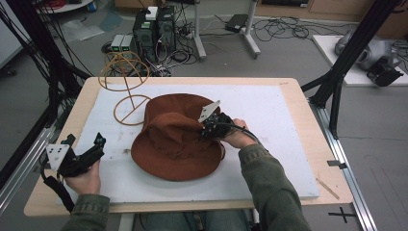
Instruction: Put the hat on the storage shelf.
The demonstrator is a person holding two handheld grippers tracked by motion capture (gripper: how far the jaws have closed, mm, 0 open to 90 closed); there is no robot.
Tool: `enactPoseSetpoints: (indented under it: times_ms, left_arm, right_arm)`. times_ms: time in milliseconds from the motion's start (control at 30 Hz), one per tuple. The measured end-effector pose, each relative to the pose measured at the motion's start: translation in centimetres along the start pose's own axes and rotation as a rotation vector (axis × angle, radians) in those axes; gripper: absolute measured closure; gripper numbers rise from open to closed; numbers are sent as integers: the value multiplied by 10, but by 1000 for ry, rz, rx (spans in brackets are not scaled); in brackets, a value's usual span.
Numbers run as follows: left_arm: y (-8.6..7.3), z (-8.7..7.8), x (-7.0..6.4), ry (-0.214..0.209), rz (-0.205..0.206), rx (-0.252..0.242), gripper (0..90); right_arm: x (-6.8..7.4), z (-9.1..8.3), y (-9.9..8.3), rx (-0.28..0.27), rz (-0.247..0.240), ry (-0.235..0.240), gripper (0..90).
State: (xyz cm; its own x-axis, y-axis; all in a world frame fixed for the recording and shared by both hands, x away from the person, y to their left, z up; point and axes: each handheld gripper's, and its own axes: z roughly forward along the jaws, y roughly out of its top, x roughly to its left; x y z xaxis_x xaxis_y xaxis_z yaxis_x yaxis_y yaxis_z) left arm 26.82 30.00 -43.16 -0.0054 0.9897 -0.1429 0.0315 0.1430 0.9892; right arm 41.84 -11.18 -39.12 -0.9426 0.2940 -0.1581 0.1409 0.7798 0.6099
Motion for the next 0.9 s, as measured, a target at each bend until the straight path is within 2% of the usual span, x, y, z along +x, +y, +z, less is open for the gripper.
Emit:
enactPoseSetpoints:
  times_ms: [100,167,200,333,467,500,667,767,900]
  left_arm:
    - [0,0,0,-1,-4,3,79]
    - [0,0,0,-8,-8,5,103]
    - [0,0,0,-20,-10,7,103]
    - [1,-1,0,-22,-8,-2,119]
    - [0,-1,1,-20,-11,2,118]
    - [0,-1,1,-16,-11,1,118]
    - [0,-1,1,-14,-11,4,115]
    - [-1,0,1,-17,-8,11,115]
    - [-1,1,-2,-22,-1,12,115]
  right_arm:
    - [-2,-1,1,-2,82,-15,887]
    - [-4,-2,0,-5,136,17,890]
    - [-4,-2,0,-5,136,17,890]
    - [-4,-4,-3,-29,144,20,892]
    - [-6,-12,-10,-112,194,35,891]
    - [-6,-12,-10,-112,194,35,891]
    - [-9,-25,-20,-196,241,32,891]
    - [-11,-35,-29,-273,279,50,890]
    - [-12,-45,-38,-328,344,52,890]
